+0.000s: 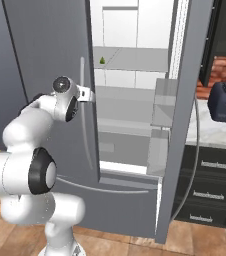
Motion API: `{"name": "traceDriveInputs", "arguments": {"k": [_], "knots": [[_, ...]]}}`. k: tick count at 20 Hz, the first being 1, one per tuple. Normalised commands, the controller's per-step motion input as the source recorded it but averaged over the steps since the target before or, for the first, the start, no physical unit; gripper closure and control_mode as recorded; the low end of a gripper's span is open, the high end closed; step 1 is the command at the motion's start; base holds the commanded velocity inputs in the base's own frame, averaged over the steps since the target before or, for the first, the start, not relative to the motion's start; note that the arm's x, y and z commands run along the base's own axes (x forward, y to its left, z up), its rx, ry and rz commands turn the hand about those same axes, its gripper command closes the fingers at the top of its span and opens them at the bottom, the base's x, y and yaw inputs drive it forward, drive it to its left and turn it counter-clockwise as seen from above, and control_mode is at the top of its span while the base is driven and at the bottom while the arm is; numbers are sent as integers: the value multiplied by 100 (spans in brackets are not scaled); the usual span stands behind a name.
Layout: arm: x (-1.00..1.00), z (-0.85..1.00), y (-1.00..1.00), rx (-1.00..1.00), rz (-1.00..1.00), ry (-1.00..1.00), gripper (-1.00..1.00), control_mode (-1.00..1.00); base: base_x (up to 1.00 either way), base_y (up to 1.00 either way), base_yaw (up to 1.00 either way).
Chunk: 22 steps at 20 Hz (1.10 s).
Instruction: There is a bowl on the dining counter. Grab a lemon wedge from the fridge and place it in the bowl. Then get the liquor bottle and glass cup from the cabinet and place them next to the bowl.
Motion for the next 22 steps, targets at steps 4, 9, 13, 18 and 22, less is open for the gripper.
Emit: {"name": "traceDriveInputs", "arguments": {"k": [4, 9, 13, 18, 22], "knots": [[-69, 2, 100, 0, 16, 1, 100, -100, 0, 0, 0], [-73, 7, 100, 0, 15, 4, 100, -100, 0, 0, 0], [-73, 10, 100, 0, 14, 7, 100, -100, 0, 0, 0], [-80, 17, 100, 0, 12, 7, 100, -100, 0, 0, 0], [-80, 19, 100, 0, 10, 8, 100, -100, 0, 0, 0]]}}
